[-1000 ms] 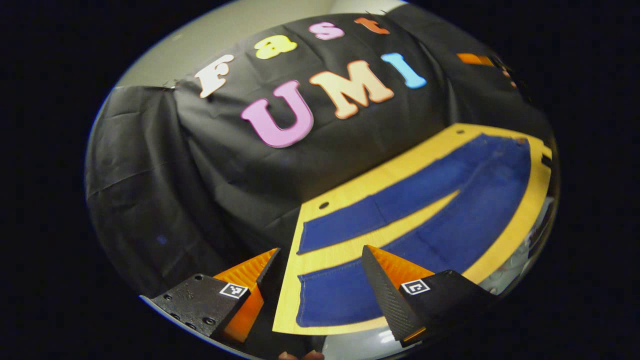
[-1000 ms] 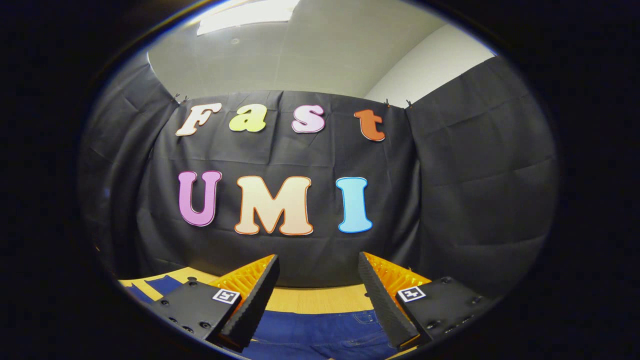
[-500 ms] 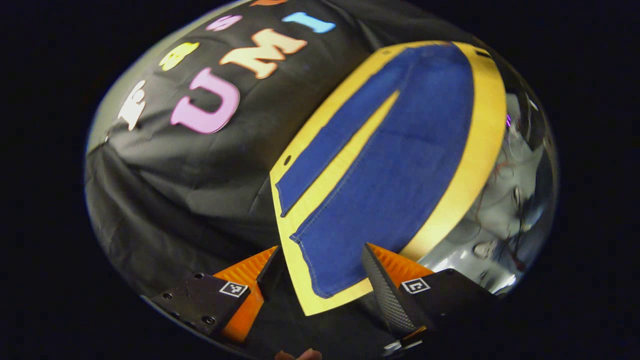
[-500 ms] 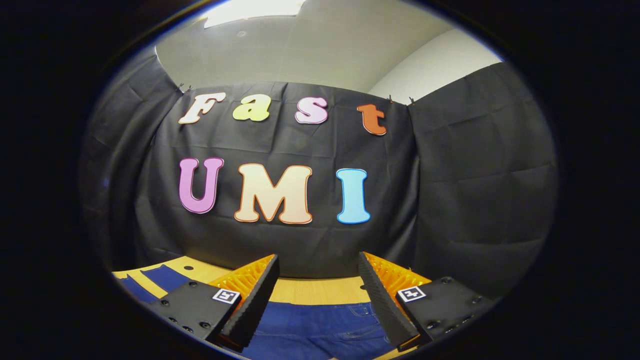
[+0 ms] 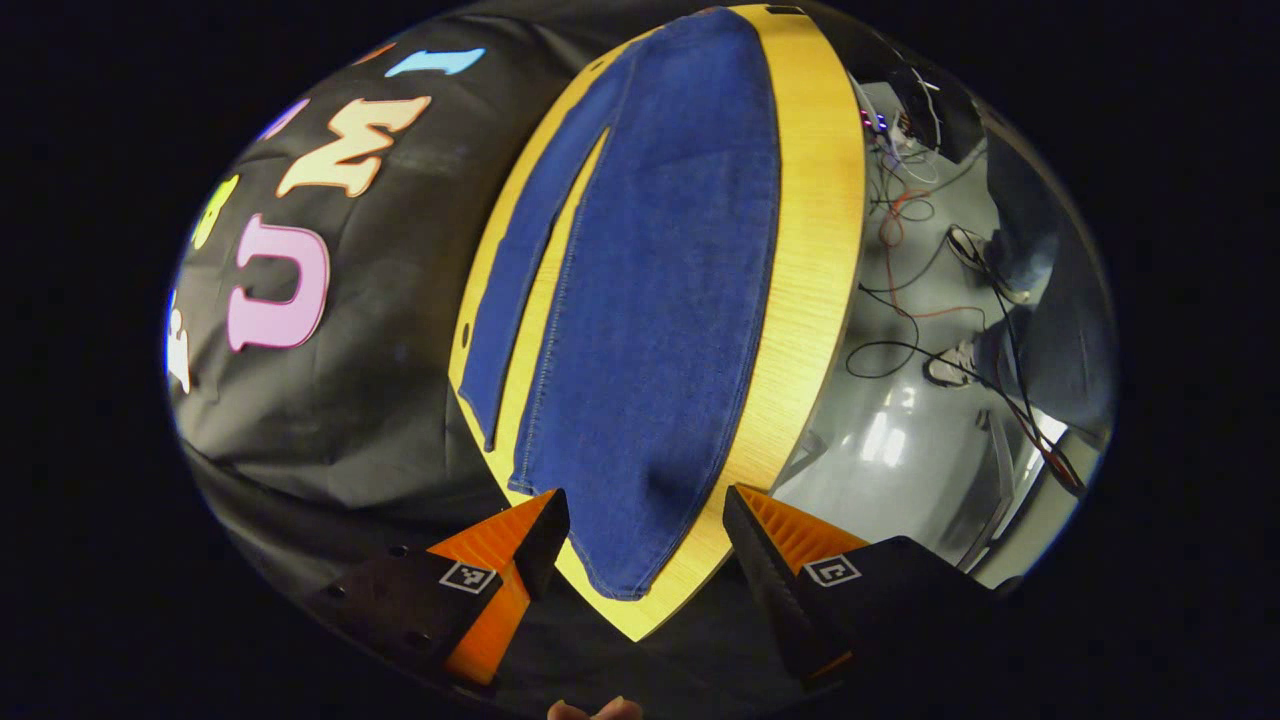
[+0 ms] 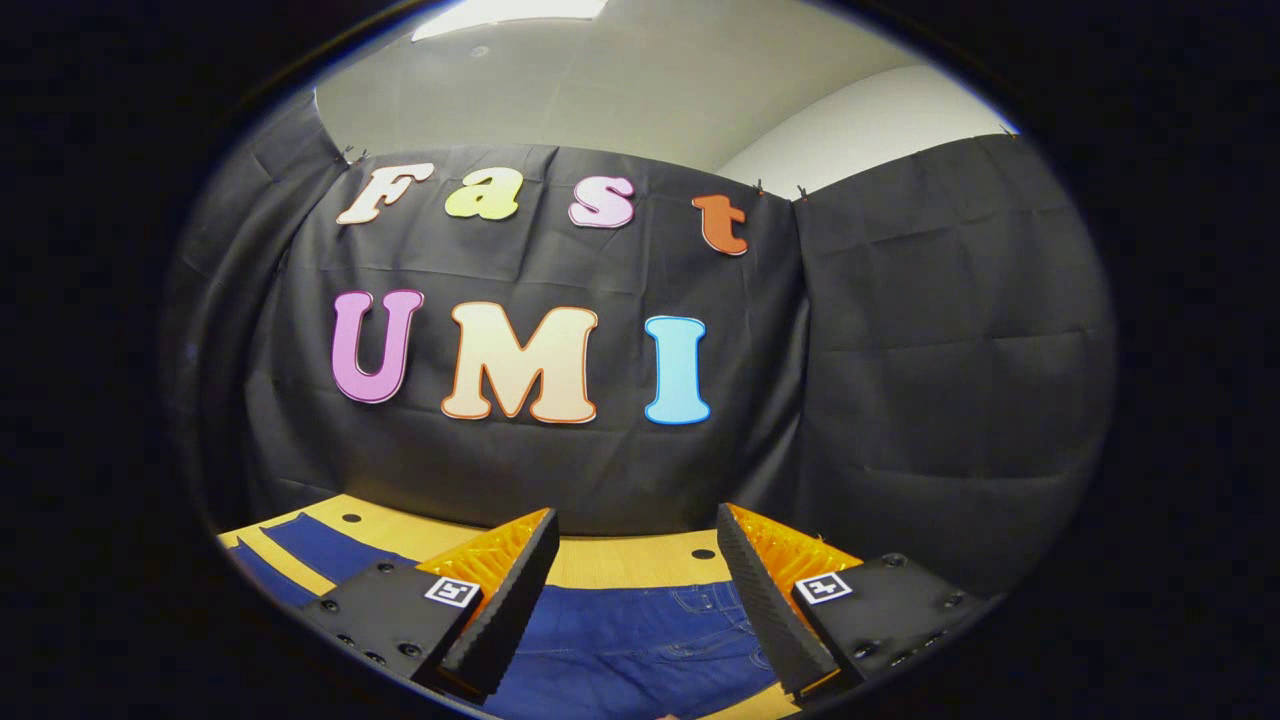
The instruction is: Grasp the waist and the cuffs of the jeans and fold them to make the two legs overlap; first hold the waist and fold one-third of the jeans toward the cuffs, then hold the cuffs and fold the remaining one-third in the same direction to finish folding.
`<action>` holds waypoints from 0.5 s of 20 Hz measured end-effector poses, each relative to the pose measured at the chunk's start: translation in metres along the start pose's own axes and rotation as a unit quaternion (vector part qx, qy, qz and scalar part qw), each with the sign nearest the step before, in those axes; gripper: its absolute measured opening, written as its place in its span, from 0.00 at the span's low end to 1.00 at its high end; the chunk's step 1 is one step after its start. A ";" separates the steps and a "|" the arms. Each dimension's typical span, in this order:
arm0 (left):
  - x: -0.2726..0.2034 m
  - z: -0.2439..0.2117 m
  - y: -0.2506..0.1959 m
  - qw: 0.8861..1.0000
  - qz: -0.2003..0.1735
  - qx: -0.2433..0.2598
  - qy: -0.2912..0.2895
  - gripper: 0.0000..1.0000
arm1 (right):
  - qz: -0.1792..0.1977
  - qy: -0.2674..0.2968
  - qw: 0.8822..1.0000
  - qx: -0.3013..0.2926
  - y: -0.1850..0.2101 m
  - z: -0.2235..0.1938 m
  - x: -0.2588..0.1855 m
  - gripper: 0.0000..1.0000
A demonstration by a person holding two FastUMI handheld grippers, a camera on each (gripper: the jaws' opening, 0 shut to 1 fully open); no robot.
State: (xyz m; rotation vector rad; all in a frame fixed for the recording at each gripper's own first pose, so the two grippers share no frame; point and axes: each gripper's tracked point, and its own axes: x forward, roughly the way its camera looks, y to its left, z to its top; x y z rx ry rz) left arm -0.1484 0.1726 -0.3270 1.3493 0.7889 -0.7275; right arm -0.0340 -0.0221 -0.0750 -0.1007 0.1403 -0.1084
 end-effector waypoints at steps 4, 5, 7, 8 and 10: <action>0.018 0.007 0.008 1.000 -0.010 0.022 -0.012 0.94 | -0.016 0.003 1.000 -0.012 -0.001 -0.005 -0.003 1.00; 0.023 0.011 0.015 0.999 -0.004 0.039 -0.017 0.83 | -0.020 0.003 1.000 -0.013 -0.002 -0.005 -0.005 1.00; 0.034 0.013 0.020 0.998 -0.011 0.061 -0.023 0.82 | -0.028 0.006 0.999 -0.014 -0.001 -0.006 -0.007 0.98; 0.041 0.010 0.016 0.998 -0.027 0.058 -0.021 0.77 | -0.030 0.008 0.999 -0.017 -0.001 -0.008 -0.009 0.98; 0.047 0.006 0.013 0.997 -0.042 0.061 -0.020 0.47 | -0.033 0.009 0.999 -0.027 0.000 -0.009 -0.012 1.00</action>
